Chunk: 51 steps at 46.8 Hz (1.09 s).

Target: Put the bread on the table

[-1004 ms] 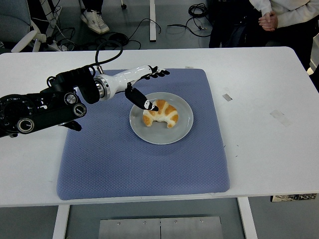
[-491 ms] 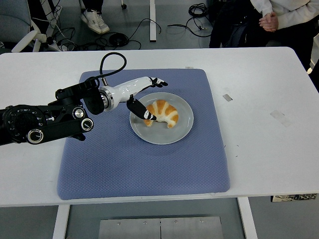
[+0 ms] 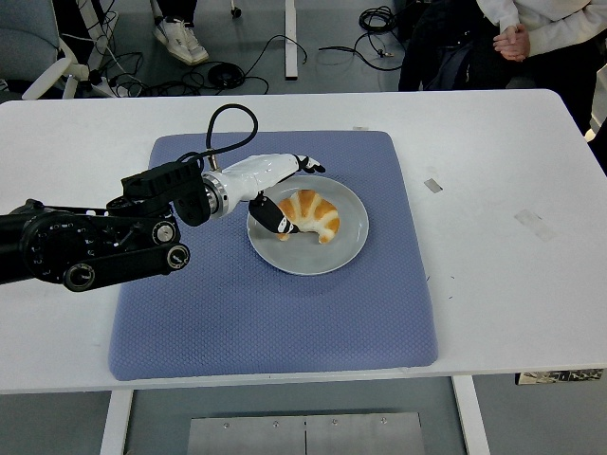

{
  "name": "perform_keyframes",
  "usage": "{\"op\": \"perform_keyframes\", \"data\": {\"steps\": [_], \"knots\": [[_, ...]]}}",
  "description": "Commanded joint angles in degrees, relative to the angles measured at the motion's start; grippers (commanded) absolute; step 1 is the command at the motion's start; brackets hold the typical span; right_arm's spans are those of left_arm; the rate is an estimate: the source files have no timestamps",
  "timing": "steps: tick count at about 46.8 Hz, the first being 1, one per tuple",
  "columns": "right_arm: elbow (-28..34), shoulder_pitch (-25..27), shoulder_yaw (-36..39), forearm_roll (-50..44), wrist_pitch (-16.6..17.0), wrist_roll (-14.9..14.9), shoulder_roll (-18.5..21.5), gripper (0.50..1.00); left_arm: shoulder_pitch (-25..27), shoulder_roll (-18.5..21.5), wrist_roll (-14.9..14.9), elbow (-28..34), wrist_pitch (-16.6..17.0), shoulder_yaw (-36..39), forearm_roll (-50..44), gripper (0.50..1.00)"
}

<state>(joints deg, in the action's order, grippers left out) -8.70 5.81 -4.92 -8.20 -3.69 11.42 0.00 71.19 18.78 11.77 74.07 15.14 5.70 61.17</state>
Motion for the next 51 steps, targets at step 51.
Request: {"op": "perform_keyframes", "data": {"steps": [51], "knots": [[0.0, 0.1, 0.0, 0.0, 0.0, 0.0, 0.0, 1.000, -0.1, -1.3, 1.3, -0.8, 0.8, 2.6, 5.5, 0.777]]}}
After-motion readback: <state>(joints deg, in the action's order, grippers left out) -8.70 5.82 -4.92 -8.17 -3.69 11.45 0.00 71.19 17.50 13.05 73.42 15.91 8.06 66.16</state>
